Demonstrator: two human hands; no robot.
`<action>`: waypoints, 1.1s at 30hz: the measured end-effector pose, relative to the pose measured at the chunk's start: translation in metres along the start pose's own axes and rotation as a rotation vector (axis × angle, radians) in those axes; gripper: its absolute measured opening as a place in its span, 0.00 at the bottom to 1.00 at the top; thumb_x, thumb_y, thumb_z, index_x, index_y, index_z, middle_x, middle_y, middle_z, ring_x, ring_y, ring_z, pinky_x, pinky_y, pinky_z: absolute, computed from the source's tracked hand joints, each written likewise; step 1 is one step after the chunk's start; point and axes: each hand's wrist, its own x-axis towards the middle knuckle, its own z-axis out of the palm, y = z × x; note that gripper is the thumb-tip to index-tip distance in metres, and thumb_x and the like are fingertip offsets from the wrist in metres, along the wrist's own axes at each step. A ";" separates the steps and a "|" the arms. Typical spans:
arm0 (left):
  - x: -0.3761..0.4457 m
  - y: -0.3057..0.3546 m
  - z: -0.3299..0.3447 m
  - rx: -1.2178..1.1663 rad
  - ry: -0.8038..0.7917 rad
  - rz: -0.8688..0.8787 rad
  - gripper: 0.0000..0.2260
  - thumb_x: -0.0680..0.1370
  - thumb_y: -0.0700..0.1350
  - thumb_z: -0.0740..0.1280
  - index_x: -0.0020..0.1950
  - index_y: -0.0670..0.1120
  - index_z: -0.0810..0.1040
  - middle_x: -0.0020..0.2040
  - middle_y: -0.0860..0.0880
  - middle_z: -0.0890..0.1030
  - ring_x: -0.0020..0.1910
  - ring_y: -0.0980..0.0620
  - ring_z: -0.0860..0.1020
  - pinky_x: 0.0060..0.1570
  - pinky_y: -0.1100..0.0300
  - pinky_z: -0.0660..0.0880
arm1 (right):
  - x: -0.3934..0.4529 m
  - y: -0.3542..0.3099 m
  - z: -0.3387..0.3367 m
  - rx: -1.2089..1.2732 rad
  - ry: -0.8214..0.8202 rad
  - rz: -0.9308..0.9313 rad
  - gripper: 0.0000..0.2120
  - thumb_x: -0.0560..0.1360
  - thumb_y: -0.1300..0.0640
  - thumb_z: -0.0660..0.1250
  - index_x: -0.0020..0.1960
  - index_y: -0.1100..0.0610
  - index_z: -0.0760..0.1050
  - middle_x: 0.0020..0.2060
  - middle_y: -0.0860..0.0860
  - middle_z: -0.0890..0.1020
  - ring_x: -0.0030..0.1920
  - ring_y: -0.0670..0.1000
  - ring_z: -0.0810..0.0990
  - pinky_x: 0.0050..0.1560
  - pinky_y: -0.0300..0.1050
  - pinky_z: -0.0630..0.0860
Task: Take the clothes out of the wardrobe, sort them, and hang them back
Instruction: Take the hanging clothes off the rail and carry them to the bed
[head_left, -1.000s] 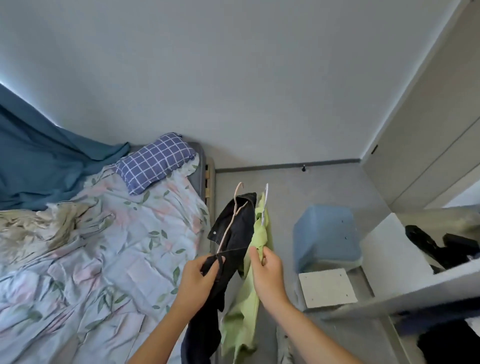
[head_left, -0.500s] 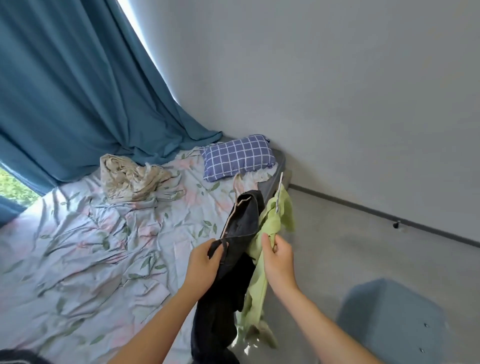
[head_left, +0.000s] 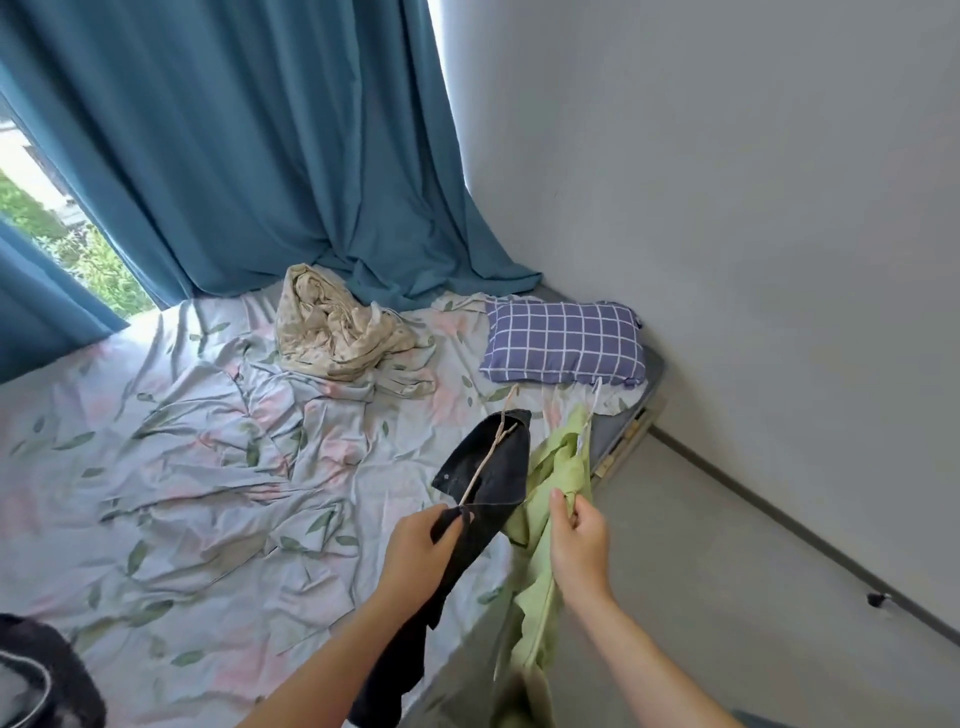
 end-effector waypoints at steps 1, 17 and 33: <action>0.008 0.000 -0.003 0.005 0.014 -0.005 0.19 0.82 0.46 0.69 0.32 0.56 0.70 0.29 0.56 0.76 0.30 0.55 0.74 0.34 0.57 0.67 | 0.008 -0.003 0.006 -0.002 0.001 0.010 0.21 0.85 0.51 0.63 0.37 0.55 0.60 0.31 0.51 0.61 0.31 0.48 0.60 0.34 0.46 0.60; 0.138 0.013 0.020 -0.156 0.028 -0.145 0.18 0.83 0.47 0.69 0.34 0.50 0.72 0.28 0.57 0.72 0.29 0.60 0.70 0.33 0.62 0.65 | 0.142 -0.019 0.061 -0.064 -0.045 0.054 0.21 0.84 0.37 0.58 0.36 0.45 0.68 0.27 0.43 0.72 0.30 0.48 0.70 0.35 0.50 0.70; 0.204 -0.045 0.048 -0.237 -0.183 -0.494 0.04 0.78 0.42 0.64 0.43 0.48 0.74 0.37 0.54 0.75 0.35 0.55 0.71 0.40 0.55 0.68 | 0.253 0.034 0.165 -0.068 -0.698 0.354 0.05 0.81 0.50 0.66 0.49 0.47 0.81 0.49 0.53 0.85 0.52 0.54 0.83 0.64 0.65 0.78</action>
